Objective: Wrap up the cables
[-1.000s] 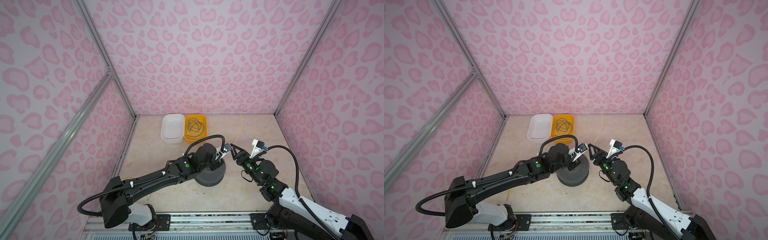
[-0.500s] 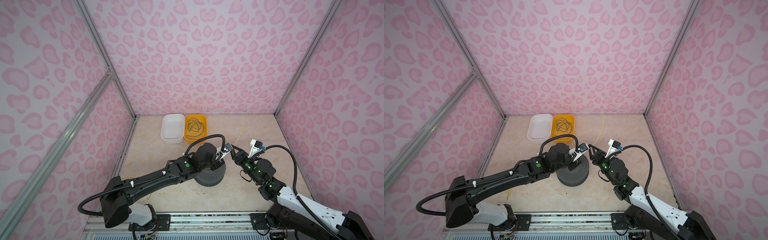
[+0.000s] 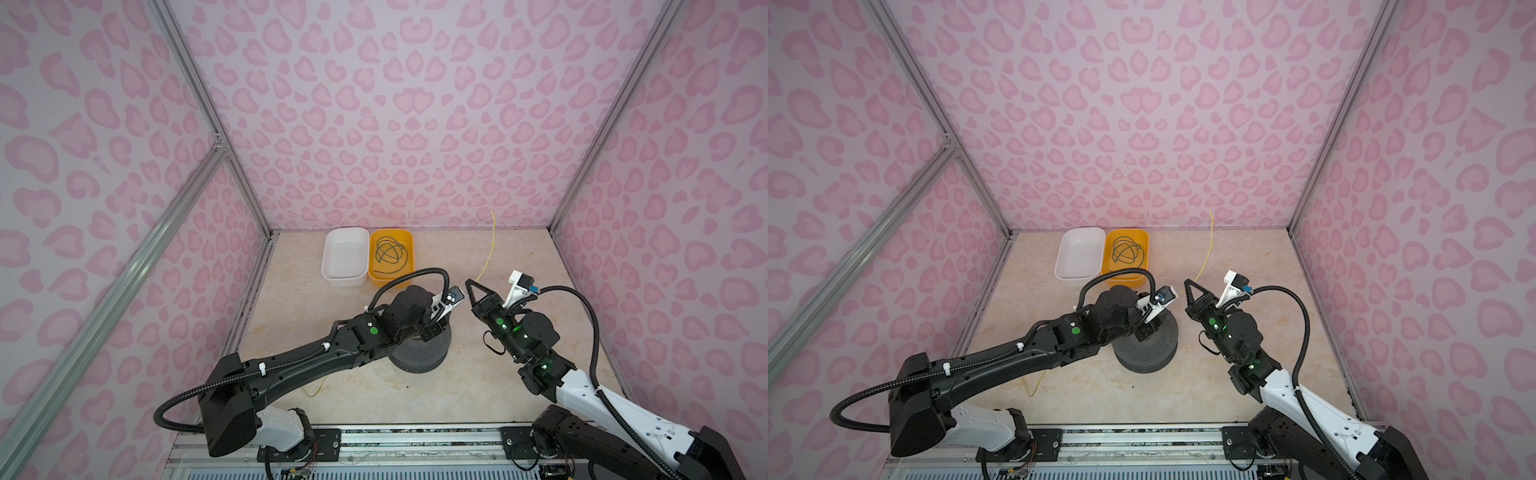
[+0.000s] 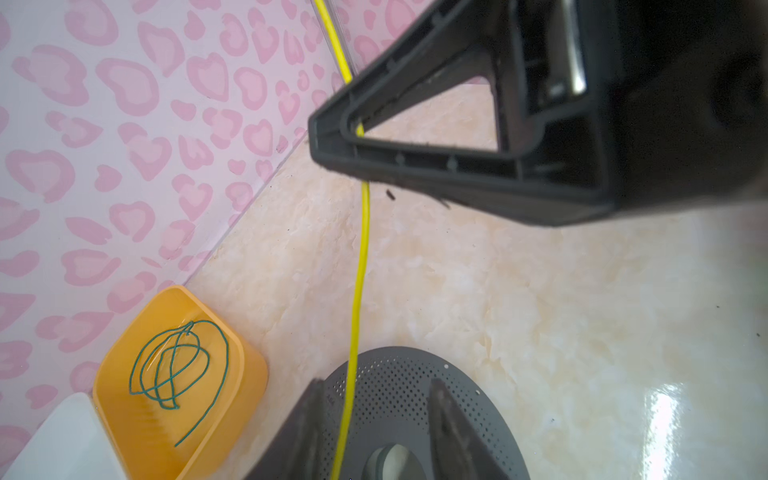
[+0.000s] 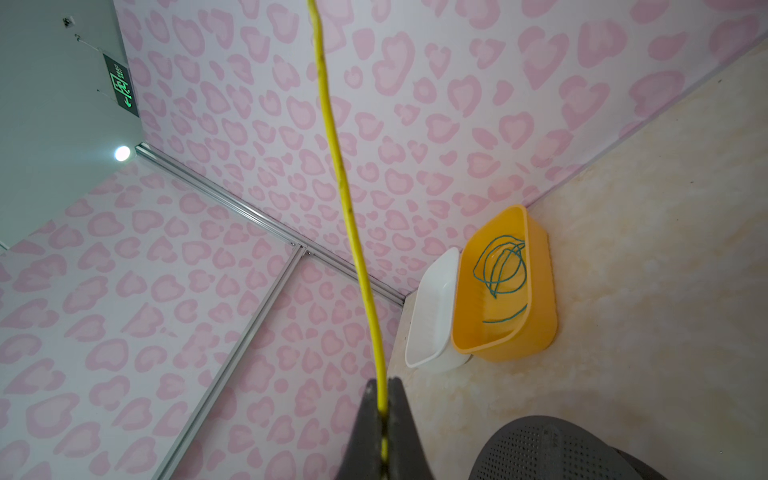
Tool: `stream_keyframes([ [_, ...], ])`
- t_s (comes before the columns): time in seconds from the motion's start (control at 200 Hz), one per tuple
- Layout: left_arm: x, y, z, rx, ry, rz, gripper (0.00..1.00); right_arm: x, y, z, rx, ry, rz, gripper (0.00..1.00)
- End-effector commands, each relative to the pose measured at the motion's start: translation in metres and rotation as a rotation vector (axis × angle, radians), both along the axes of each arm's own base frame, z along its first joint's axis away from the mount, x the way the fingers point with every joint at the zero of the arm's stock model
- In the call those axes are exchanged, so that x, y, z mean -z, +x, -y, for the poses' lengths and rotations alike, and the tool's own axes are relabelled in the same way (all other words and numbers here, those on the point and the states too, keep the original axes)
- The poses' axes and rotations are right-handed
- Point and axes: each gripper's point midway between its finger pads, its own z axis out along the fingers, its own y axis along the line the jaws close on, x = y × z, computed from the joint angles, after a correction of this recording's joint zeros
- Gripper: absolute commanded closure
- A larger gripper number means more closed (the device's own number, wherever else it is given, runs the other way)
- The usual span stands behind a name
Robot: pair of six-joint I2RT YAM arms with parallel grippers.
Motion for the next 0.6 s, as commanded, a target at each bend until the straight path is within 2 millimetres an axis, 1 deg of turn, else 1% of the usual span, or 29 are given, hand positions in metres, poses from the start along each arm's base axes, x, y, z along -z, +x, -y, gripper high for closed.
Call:
stream_keyframes([
  [0.0, -0.02, -0.002, -0.009, -0.02, -0.041, 0.018, 0.42, -0.01, 0.006, 0.016, 0.038, 0.006, 0.018, 1.0],
  [0.075, -0.032, -0.006, -0.021, -0.047, -0.074, 0.018, 0.36, -0.016, 0.011, 0.028, 0.066, 0.004, 0.025, 1.0],
  [0.135, -0.045, -0.01, -0.034, -0.081, -0.106, 0.018, 0.31, -0.021, 0.016, 0.039, 0.084, 0.002, 0.03, 1.0],
  [0.19, -0.055, -0.011, -0.051, -0.132, -0.128, 0.019, 0.22, -0.026, 0.02, 0.046, 0.096, 0.0, 0.035, 1.0],
  [0.235, -0.062, -0.011, -0.067, -0.189, -0.143, 0.023, 0.18, -0.029, 0.023, 0.051, 0.101, -0.002, 0.037, 1.0],
  [0.285, -0.065, -0.012, -0.087, -0.261, -0.144, 0.016, 0.16, -0.031, 0.026, 0.055, 0.105, -0.004, 0.04, 1.0],
  [0.355, -0.061, -0.009, -0.12, -0.399, -0.121, 0.007, 0.16, -0.033, 0.032, 0.06, 0.113, -0.005, 0.039, 1.0],
  [0.46, -0.044, -0.011, -0.174, -0.617, -0.069, -0.029, 0.13, -0.034, 0.041, 0.064, 0.113, 0.011, 0.034, 1.0],
  [0.54, -0.027, -0.022, -0.197, -0.692, -0.074, -0.091, 0.12, -0.039, 0.047, 0.062, 0.103, 0.018, 0.04, 1.0],
  [0.55, -0.025, -0.023, -0.199, -0.699, -0.077, -0.1, 0.12, -0.037, 0.048, 0.062, 0.102, 0.016, 0.035, 1.0],
  [0.595, -0.015, -0.029, -0.207, -0.715, -0.083, -0.138, 0.12, -0.039, 0.05, 0.061, 0.095, 0.016, 0.039, 1.0],
])
